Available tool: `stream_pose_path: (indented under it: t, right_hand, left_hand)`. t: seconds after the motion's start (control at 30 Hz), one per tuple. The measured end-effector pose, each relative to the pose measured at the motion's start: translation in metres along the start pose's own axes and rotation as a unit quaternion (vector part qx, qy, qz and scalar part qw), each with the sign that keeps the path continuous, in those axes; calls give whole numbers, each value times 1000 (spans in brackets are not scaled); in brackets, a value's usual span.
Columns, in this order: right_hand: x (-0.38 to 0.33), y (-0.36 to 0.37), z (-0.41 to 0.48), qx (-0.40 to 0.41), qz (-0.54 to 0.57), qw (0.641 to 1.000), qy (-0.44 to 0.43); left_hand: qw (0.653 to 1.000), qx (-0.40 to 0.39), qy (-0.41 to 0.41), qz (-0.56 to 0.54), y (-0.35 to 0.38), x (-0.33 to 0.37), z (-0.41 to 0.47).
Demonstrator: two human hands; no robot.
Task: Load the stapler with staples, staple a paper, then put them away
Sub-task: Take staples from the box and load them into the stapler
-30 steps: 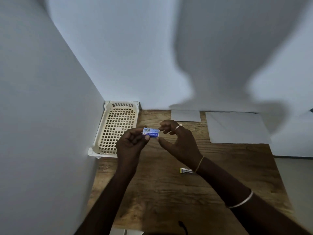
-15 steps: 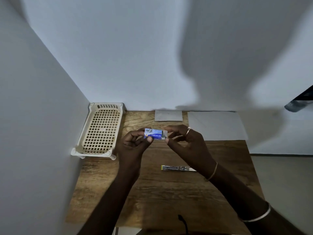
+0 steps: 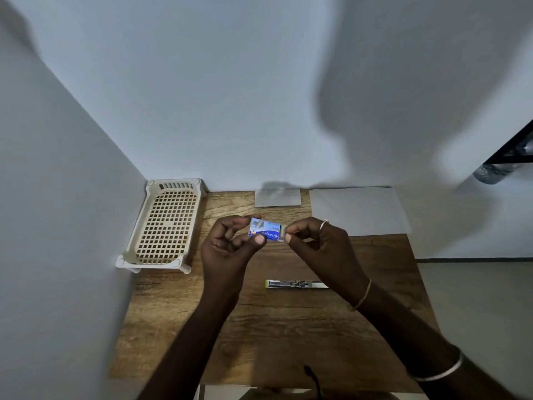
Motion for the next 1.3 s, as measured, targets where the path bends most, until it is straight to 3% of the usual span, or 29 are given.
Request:
stream_pose_path:
  t: [0.33,0.9,1.0,1.17,1.3]
  right_hand:
    - [-3,-5,-5,-22,-48,997,-61]
    - [-13,-2,8,-104,-199,970,-94]
    - [-10,2,7,-79,-174,980,-64]
    - [-1,8,3,7,-12,999,46]
    - [6,13,2,19,2,998,64]
  left_hand:
    - [999,-21,21,12,4,2,-1]
    - [998,-21,-37,-39,-8,-16,-4]
    - [998,-12,-57,-33,-10,-20,-7]
    - [997,2,-72,3,-15,-32,-16]
    - [997,14,-72,31,-20,-40,-24]
Point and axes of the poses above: each hand's wrist, its own z-axis towards the middle knuckle, its own y-axis out of the palm, x = y × z, the point moved 2 cm from there along z, towards the middle knuckle, and after that the axes turned 11 degrees about z, right-handed, at the moved point
